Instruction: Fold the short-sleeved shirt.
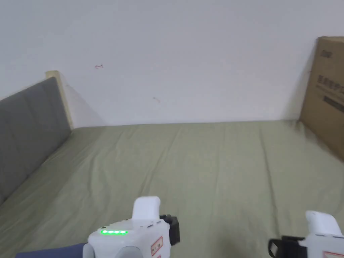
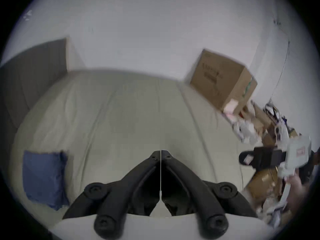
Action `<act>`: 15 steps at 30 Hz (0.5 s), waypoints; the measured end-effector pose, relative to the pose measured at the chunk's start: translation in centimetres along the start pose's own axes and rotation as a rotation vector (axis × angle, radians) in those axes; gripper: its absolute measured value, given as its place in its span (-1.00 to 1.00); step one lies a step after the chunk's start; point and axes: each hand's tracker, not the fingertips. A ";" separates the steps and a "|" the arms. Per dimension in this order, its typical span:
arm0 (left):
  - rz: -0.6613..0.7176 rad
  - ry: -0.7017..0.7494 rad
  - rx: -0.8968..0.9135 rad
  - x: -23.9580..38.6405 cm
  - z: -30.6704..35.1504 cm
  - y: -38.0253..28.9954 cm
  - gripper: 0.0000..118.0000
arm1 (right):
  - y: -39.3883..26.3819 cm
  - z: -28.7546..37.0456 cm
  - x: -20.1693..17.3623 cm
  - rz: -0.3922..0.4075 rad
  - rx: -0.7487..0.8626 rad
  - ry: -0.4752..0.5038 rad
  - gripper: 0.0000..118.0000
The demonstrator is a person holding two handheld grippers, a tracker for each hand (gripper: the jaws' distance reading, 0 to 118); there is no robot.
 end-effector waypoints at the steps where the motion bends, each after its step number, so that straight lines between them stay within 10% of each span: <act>1: -0.008 0.015 0.081 1.0 0.7 0.4 -1.00 | 0.3 0.4 0.1 0.030 0.067 -0.019 -1.00; 6: -0.158 0.171 0.425 4.6 4.8 0.7 -1.00 | 1.2 4.2 -1.8 0.154 0.442 0.029 -1.00; 11: -0.253 0.229 0.499 6.9 7.2 0.8 -1.00 | 1.2 6.2 -4.8 0.331 0.635 -0.143 -1.00; 15: -0.255 0.294 0.590 8.4 9.3 0.5 -1.00 | 0.8 6.2 -6.0 0.314 0.710 -0.216 -1.00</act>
